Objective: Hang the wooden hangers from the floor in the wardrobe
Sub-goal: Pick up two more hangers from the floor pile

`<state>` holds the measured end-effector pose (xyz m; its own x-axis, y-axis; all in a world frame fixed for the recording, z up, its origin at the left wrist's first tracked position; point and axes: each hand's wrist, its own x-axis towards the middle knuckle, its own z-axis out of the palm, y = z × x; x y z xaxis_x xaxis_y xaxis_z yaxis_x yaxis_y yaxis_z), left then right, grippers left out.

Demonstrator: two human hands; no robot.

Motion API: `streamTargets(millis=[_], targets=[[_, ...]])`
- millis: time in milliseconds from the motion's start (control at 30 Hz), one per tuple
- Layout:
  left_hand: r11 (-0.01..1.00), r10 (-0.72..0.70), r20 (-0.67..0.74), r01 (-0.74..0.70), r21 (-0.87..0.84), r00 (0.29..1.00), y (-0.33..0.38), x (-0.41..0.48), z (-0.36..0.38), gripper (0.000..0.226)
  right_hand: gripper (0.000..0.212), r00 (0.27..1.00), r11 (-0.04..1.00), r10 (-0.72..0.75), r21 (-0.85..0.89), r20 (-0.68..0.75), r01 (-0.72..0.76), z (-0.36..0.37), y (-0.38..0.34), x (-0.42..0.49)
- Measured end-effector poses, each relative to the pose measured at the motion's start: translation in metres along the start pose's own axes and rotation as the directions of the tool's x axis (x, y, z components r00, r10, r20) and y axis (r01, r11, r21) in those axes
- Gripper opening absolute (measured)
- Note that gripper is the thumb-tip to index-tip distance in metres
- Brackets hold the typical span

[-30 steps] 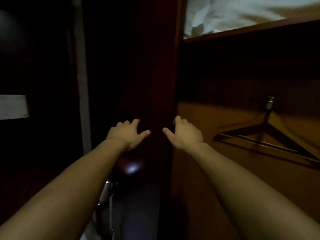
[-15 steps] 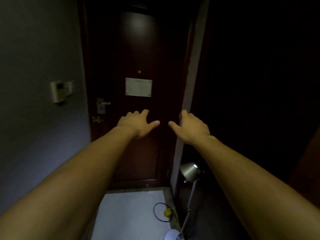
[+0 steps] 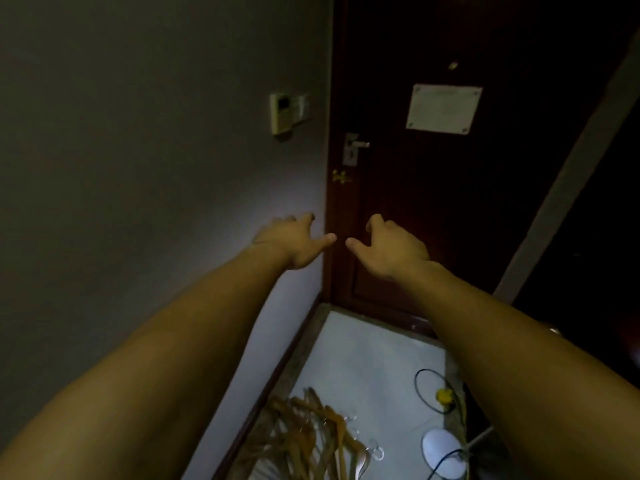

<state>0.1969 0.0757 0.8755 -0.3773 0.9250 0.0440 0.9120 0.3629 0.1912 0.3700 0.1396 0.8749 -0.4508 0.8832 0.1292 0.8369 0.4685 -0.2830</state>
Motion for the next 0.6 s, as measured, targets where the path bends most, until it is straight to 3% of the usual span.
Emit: streamTargets(millis=[300,600], targets=[[0.968,-0.243,0.130,0.232,0.094,0.961,-0.049,-0.025,0.072,0.081,0.067,0.962,0.987,-0.152,0.082,0.225,0.137,0.101,-0.019,0.008],[0.964,-0.265,0.262,0.245,0.105,0.928,-0.090,-0.029,0.170,0.078,0.067,0.895,0.992,-0.121,0.092,0.430,0.089,0.223,-0.006,-0.007]])
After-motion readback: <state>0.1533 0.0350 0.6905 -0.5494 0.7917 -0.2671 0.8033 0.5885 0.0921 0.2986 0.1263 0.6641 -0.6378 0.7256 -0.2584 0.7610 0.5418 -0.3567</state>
